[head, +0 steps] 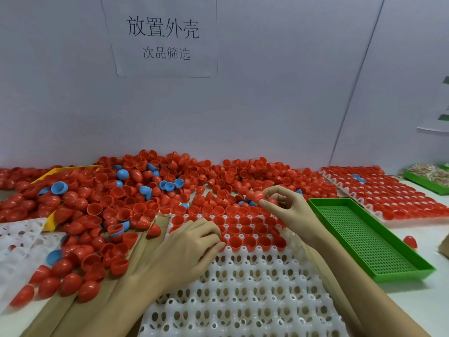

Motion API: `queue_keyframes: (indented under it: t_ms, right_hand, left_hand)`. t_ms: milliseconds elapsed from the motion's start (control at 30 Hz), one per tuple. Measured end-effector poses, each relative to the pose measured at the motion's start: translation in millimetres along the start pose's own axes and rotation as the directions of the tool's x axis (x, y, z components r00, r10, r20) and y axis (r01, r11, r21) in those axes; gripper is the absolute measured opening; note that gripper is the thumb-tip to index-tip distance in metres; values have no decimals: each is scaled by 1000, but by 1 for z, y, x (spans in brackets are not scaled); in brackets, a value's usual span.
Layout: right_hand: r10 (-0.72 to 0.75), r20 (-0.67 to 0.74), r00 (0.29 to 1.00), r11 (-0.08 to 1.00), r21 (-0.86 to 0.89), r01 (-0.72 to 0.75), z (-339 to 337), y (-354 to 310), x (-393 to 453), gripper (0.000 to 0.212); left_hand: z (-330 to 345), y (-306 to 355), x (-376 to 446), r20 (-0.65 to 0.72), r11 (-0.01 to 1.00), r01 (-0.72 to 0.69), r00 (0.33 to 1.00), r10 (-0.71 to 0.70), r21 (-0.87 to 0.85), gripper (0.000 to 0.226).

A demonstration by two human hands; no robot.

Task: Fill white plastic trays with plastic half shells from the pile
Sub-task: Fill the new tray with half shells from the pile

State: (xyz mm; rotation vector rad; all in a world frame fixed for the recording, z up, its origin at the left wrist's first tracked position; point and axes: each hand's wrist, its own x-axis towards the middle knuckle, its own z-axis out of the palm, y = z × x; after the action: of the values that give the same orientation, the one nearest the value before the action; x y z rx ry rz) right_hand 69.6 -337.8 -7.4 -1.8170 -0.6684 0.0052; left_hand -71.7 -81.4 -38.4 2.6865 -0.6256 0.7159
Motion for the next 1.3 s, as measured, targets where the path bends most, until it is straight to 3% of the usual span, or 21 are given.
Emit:
queue_keyframes:
  t_ms: [200,333,567,867,1133,1300]
  right_hand:
    - [38,58,998,998,-57,-35,-24,0,-17,10]
    - [80,82,993,982,-177,-65,-36,3,-32,19]
    - [53,81,995,965,-261,-31,-51,8,-40,7]
    - [117,220,968,802,-596,38,-50,9,-34,22]
    - [101,195,976,797,-602,38,-50,6,-29,17]
    - [42,114,993,843,-538,26,-50,-8,-16,24]
  left_hand:
    - [1,-1,-1,-10,1000,-1,1000,1,-2,40]
    - [0,1,0,-13,1000,0,1000,0,-7,42]
    - [-1,2,1,-22,1000,-9,1000,9,-16,44]
    - [1,-5,2,-83,998,-43,996,40,-38,41]
    - [-4,-7,7,-192,991,-99,975,116,95,38]
    - [-9,-7,8,-326,994,10,945,27,110,38]
